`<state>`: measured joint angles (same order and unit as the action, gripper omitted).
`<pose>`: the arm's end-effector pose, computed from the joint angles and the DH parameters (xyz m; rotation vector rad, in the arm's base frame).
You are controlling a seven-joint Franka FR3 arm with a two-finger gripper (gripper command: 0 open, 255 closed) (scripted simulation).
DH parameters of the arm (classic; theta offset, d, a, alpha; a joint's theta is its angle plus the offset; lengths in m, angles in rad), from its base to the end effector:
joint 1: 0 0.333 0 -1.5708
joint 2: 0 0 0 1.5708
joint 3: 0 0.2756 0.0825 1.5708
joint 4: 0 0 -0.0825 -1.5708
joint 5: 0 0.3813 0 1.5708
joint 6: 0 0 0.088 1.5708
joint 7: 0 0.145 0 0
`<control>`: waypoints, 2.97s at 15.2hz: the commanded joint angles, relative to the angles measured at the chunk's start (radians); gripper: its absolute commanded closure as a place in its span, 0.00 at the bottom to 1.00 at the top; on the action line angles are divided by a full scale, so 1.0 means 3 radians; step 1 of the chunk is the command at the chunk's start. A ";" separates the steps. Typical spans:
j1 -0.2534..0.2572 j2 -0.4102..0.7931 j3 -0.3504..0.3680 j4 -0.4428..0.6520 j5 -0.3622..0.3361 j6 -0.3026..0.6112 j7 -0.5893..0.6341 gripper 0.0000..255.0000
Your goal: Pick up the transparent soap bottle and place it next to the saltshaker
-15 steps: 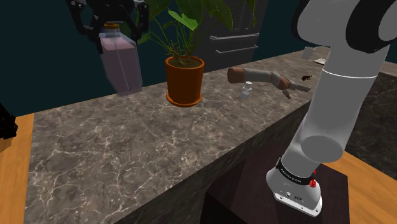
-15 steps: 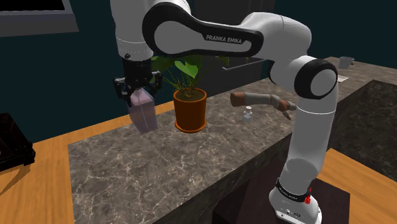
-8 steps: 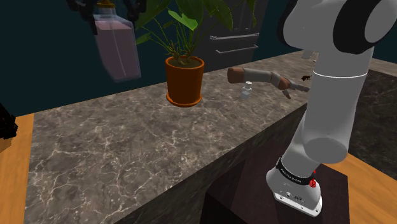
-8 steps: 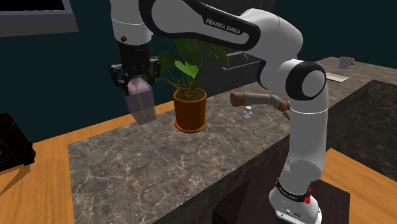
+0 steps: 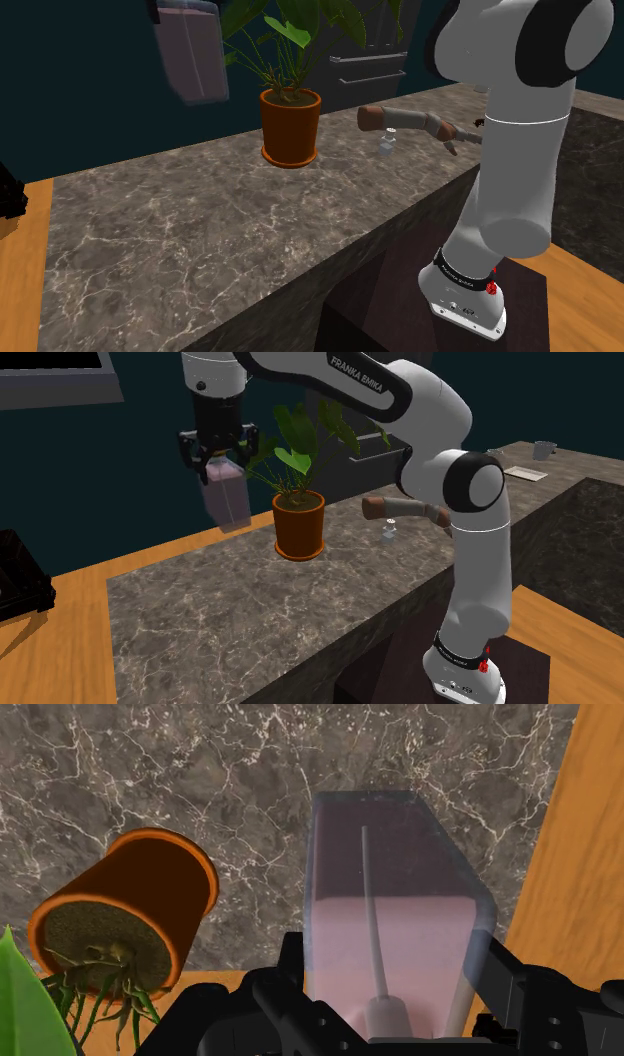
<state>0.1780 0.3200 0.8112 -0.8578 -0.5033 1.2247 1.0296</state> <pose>0.4440 0.3462 0.6938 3.0552 -0.4384 0.3973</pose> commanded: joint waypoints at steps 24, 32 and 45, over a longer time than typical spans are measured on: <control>-0.1444 -0.2898 -0.1939 -0.2998 0.1905 0.0820 -0.2573 1.00; -0.1534 -0.3084 -0.2523 -0.3190 0.1769 0.0802 -0.3236 1.00; -0.1682 -0.2899 -0.3468 -0.2986 0.1520 0.0789 -0.4308 1.00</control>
<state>-0.3233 -0.5600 -0.2041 -1.7632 -0.0420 1.4592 -0.2330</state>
